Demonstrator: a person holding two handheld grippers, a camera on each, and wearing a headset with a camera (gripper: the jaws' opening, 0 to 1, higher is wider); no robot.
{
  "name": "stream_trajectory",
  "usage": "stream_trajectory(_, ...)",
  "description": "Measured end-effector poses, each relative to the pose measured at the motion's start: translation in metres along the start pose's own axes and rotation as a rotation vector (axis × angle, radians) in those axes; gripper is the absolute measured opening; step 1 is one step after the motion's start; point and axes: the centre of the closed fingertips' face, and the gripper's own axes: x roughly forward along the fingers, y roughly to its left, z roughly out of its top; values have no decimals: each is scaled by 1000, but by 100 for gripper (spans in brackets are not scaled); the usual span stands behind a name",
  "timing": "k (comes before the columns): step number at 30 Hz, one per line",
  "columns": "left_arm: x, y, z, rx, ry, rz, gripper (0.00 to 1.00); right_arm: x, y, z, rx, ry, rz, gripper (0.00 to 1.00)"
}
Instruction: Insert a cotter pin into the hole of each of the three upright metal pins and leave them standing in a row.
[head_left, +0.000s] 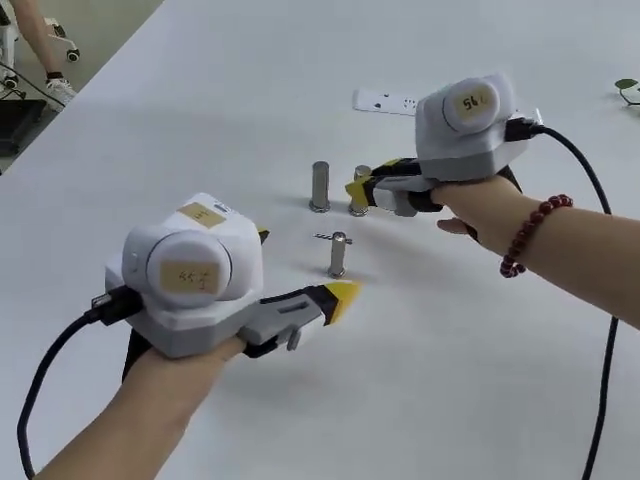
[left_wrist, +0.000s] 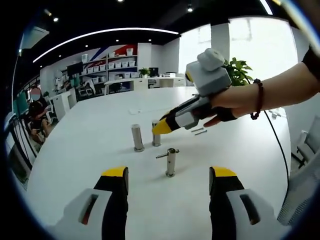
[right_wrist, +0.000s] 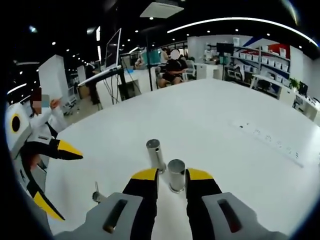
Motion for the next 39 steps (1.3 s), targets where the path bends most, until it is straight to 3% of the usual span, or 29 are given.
stream_trajectory(11,-7,1,1,-10,-12,0,65,6,-4,1,17,-38,-21,9)
stream_trajectory(16,-11,0,4,-16,-19,0,65,1,2,1,-2,-51,-24,9)
stream_trajectory(25,-16,3,3,-7,-17,16,65,-1,7,3,-44,-36,-40,7)
stream_trajectory(33,-19,2,6,1,-23,16,65,-9,7,6,-29,-40,-48,7)
stream_trajectory(39,-22,1,7,4,-29,21,66,-18,2,0,-24,-31,-86,7)
